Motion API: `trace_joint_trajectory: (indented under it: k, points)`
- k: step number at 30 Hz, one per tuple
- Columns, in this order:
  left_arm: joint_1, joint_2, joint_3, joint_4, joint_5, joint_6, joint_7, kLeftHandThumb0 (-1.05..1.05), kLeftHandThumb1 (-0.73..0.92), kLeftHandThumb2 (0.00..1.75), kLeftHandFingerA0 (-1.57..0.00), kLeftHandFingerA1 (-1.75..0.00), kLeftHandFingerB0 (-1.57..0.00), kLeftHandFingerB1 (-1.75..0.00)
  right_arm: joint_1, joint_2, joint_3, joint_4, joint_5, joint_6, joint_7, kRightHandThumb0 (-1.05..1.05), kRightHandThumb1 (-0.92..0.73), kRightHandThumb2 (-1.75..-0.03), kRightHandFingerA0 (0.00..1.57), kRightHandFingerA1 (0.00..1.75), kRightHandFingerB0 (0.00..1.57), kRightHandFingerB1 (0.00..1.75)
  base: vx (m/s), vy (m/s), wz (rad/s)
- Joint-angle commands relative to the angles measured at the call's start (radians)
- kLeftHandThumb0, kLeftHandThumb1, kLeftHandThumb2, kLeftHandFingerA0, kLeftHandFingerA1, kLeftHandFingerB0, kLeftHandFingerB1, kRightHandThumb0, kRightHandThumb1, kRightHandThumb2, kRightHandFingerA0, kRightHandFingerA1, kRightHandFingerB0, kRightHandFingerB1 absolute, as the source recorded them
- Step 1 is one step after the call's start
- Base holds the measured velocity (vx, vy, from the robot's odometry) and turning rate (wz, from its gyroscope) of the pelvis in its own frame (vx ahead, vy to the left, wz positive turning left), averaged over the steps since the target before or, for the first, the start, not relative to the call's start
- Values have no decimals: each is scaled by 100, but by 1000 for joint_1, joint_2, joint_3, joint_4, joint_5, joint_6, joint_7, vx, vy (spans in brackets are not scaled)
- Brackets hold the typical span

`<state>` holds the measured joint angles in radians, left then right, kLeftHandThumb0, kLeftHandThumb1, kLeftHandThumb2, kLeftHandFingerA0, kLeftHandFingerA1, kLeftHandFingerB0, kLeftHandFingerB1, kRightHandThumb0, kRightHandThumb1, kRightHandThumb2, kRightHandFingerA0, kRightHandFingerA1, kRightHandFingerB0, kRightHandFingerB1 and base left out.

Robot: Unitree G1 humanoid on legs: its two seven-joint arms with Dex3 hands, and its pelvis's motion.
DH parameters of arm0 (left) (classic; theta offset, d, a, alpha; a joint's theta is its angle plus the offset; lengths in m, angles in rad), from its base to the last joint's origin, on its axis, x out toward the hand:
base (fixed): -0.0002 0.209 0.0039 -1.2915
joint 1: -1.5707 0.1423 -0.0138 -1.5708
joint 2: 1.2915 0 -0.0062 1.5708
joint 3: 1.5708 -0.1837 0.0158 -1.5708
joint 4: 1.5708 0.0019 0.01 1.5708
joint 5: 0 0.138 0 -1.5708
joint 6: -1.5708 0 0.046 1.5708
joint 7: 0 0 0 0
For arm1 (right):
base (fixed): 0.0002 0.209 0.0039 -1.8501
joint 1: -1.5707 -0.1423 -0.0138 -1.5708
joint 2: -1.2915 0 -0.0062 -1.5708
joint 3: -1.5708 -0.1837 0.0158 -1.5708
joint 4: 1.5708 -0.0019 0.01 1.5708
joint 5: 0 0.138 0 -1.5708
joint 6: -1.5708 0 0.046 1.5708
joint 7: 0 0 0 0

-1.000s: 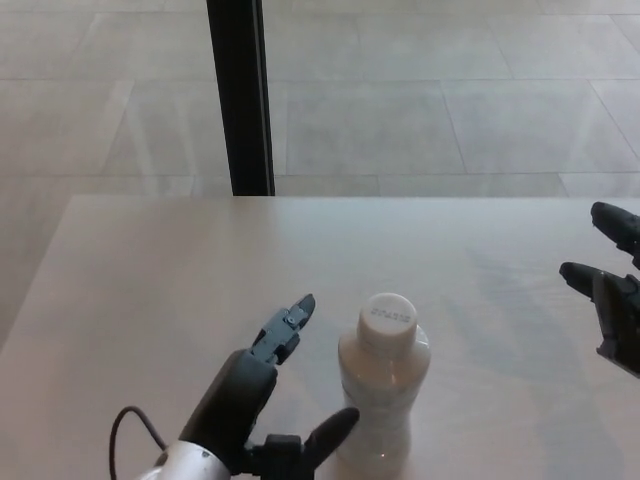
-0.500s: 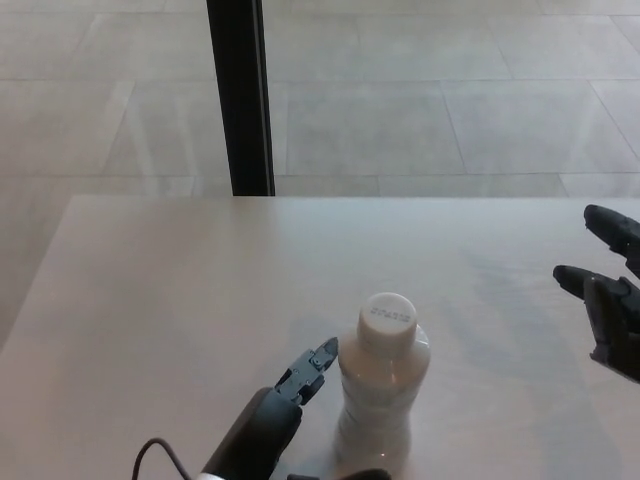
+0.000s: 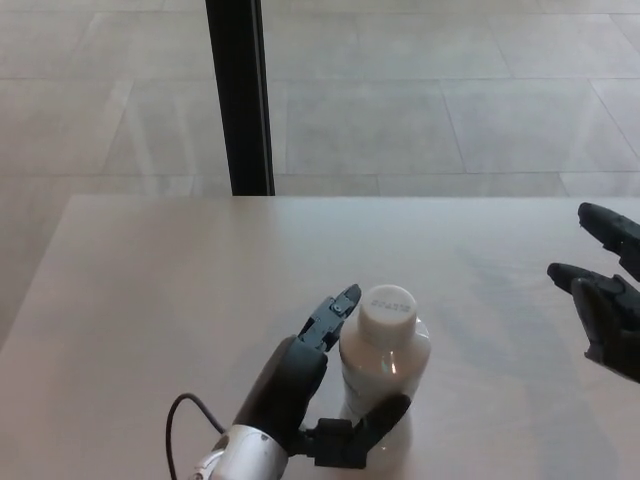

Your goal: The robot uses its left hand to to lift the bottle kept on the middle of the desk and tilts it towards its right hand. It then uses its right hand to rotate its cap to open it and places the bottle and cap back on the desk

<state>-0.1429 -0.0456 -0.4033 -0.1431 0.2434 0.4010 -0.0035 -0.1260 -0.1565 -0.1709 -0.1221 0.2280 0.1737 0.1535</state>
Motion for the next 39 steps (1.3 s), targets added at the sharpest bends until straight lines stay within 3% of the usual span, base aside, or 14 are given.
trace_joint_trajectory:
  k: [1, 10, 11, 14, 15, 19, 20, 21, 23, 30, 32, 36, 37, 39]
  points:
    - [8, -4, -33, -5, 29, 33, -10, -89, 56, 60, 0, 0, 0, 0, -10, 0, -5, 8, 7, 11, -2, -82, -52, -92, 26, 57, 15, 44, 0, 0, 0]
    - [84, -5, -75, 3, -22, 49, -73, -90, 57, 61, 0, 0, 0, 0, -7, -3, 14, 15, -9, 7, 0, -82, -53, -93, 28, 58, 15, 44, 0, 0, 0]
    - [76, -24, -83, -2, -34, 98, -90, -105, 50, 96, 0, -29, 0, -19, -9, -4, 12, 14, 0, 4, 8, -82, -68, -61, 31, 52, 21, 33, 0, 0, 0]
    - [71, -47, -78, 5, -47, 116, -97, -105, 46, 90, 0, -26, 0, -16, -5, 1, 11, 4, 3, 4, 5, -79, -67, -61, 31, 52, 22, 32, 0, 0, 0]
    - [68, -47, -76, 11, -50, 110, -102, -105, 47, 91, 0, -26, 0, -15, -1, 5, 11, -2, 3, 6, -2, -80, -52, -92, 27, 57, 15, 44, 0, 0, 0]
    - [36, -81, -70, 69, -33, 76, -68, -104, 48, 93, 0, -29, 0, -12, -2, 2, 1, -3, -7, -3, -15, -77, -52, -91, 29, 56, 17, 44, 0, 0, 0]
    - [51, -162, -45, 97, -37, 46, 23, -89, 37, 84, 0, -36, 0, -15, -3, 1, -10, -3, -11, -10, -26, -74, -68, -61, 38, 51, 25, 31, 0, 0, 0]
    - [62, -238, -23, 121, -41, 25, 104, -69, 63, 60, 0, -40, 0, 0, -3, 2, -20, -5, -11, -15, -34, -74, -68, -61, 39, 50, 25, 31, 0, 0, 0]
    - [65, -272, -9, 132, -43, 16, 129, -73, 56, 86, -1, -45, 0, 0, 0, 5, -21, -9, -16, -21, -40, -75, -68, -61, 40, 52, 25, 31, 0, 0, 0]
    - [-7, -378, -5, 232, -45, -8, 255, -73, 75, 67, 0, -33, 0, 0, -3, 20, -33, -2, -9, -47, -55, -67, -69, -61, 52, 68, 29, 32, 0, 0, 0]
    - [-13, -386, -6, 246, -50, -11, 271, -71, 61, 90, 0, -32, 0, 0, -6, 22, -35, 4, -13, -60, -58, -71, -57, -92, 55, 72, 24, 46, 0, 0, 0]
    - [-16, -402, -25, 332, -14, -61, 374, -40, 76, 64, -36, -106, 0, 0, -3, 35, -41, -22, -45, -41, -117, -58, -69, -61, 53, 57, 32, 31, 0, 0, 0]
    - [-8, -430, -21, 374, -11, -109, 441, -28, 77, 82, -79, -134, 0, -2, -1, 41, -54, -25, -34, -41, -124, -50, -70, -62, 52, 60, 33, 31, 0, 0, 0]
    - [-10, -441, -25, 397, -8, -134, 483, -6, 92, 73, -74, -175, 0, -28, 0, 45, -58, -31, -34, -37, -133, -48, -70, -62, 53, 65, 34, 31, 0, 0, 0]
